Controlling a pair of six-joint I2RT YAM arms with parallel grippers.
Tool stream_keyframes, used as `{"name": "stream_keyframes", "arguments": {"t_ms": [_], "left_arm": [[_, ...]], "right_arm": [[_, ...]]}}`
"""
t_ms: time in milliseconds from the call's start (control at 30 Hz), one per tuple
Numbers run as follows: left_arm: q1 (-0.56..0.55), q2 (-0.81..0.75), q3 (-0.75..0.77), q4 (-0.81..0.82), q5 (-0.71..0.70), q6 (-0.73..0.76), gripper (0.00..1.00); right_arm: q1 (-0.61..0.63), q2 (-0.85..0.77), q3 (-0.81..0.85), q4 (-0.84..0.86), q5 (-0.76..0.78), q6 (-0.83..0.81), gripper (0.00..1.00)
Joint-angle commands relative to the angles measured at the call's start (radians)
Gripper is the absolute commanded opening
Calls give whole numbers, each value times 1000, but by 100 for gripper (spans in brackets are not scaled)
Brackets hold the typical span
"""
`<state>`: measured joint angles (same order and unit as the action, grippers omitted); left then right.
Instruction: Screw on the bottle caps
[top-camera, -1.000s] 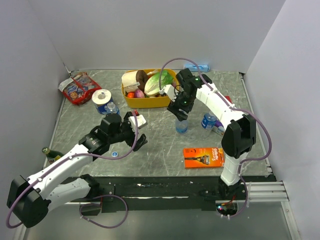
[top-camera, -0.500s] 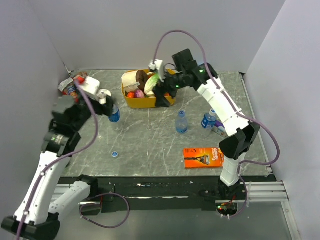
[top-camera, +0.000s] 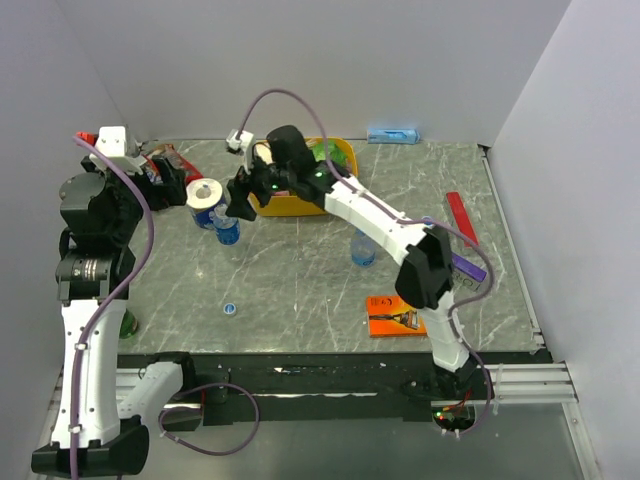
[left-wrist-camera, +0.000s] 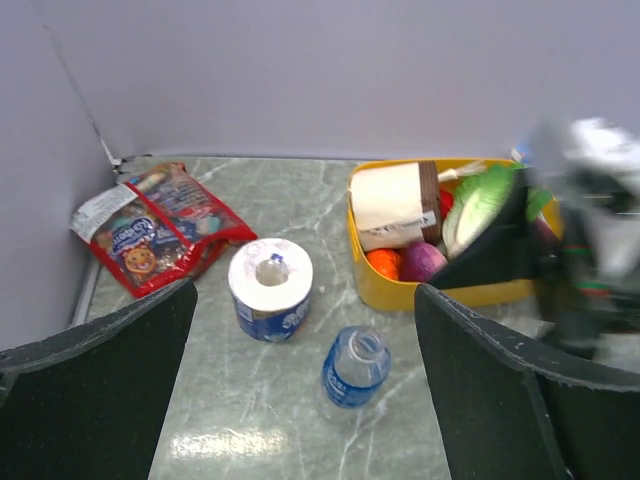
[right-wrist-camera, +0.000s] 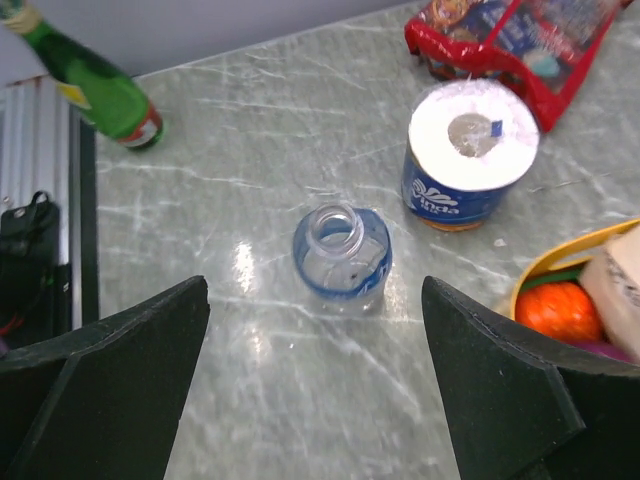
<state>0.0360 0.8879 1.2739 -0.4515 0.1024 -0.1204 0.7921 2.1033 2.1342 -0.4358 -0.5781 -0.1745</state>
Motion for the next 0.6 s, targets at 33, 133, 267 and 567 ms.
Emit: {"name": "stream_keyframes", "arguments": {"t_ms": [33,133,267,567], "left_arm": [[4,-29,5,-27,66,-31,96],[5,-35,-11,-26,77,-36,96],[5,-35,-16,-29,95,-38,96],[4,-32,-10,-52,114,-32,96]], "right_arm": [[30,73,85,143,32,46,93],[44,98,78,158,46,44,93],[53,130,86,175,57,43,93],[64,204,115,218,72,44,87]]}}
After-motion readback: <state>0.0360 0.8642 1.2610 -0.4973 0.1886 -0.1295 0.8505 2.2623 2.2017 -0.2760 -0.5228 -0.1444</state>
